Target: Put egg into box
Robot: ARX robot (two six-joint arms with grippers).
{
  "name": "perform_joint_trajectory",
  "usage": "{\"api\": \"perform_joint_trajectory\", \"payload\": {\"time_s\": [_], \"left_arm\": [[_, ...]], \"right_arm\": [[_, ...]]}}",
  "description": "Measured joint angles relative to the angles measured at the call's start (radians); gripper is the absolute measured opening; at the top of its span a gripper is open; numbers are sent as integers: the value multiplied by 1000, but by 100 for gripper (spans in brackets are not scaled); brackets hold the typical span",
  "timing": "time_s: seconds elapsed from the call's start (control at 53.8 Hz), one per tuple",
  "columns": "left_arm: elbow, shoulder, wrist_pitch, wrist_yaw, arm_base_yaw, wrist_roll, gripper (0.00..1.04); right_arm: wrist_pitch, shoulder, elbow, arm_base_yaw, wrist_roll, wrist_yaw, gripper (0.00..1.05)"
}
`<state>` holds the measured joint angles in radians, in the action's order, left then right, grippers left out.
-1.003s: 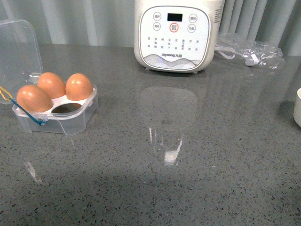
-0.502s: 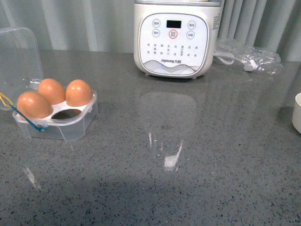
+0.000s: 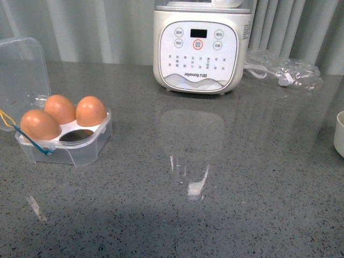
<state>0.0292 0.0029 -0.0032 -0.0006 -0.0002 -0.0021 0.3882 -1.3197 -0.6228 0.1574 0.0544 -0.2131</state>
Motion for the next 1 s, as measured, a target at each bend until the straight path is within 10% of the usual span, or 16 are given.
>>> {"api": "perform_joint_trajectory", "payload": {"time_s": [0.762, 1.003], "left_arm": [[0, 0, 0, 0, 0, 0, 98], [0, 0, 0, 0, 0, 0, 98]], "right_arm": [[51, -113, 0, 7, 30, -74, 98], [51, -113, 0, 6, 45, -71, 54]]}}
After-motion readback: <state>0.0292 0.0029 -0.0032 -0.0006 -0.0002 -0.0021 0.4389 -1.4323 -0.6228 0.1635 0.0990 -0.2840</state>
